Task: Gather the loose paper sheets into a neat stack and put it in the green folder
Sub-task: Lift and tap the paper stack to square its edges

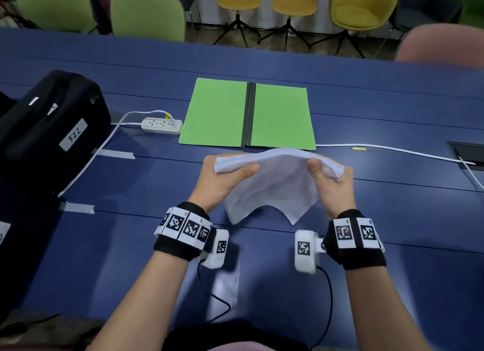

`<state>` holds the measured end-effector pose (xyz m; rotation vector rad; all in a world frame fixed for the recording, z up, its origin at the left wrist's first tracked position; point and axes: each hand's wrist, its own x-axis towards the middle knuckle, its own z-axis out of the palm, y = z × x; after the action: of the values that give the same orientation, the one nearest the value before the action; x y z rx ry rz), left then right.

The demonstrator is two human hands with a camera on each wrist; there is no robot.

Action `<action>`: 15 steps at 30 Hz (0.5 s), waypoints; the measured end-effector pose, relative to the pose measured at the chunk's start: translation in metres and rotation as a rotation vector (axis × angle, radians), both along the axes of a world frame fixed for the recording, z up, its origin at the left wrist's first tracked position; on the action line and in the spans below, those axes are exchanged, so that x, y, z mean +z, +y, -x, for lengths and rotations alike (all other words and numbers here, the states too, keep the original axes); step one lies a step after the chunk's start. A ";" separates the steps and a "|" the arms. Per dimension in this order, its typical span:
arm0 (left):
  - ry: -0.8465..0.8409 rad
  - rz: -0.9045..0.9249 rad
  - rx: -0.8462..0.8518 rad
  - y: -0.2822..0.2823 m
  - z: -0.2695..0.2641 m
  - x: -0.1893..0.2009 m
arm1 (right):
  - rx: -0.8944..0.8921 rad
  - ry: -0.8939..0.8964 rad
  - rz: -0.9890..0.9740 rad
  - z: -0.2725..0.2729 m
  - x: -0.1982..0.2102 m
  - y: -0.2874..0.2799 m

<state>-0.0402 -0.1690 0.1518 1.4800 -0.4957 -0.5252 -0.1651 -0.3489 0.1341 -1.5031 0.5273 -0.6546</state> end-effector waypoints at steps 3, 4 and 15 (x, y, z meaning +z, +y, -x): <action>0.045 -0.081 -0.010 -0.003 0.000 -0.024 | -0.026 0.115 -0.065 0.000 -0.023 0.005; 0.065 -0.118 -0.005 -0.004 -0.001 -0.033 | -0.056 0.165 -0.113 0.000 -0.032 0.007; 0.185 -0.210 0.121 0.016 -0.002 -0.086 | -0.168 0.283 -0.208 -0.016 -0.053 0.005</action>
<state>-0.0383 -0.1529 0.0659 1.6316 -0.2088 -0.6259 -0.1488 -0.3438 0.0811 -1.3702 0.9187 -0.5003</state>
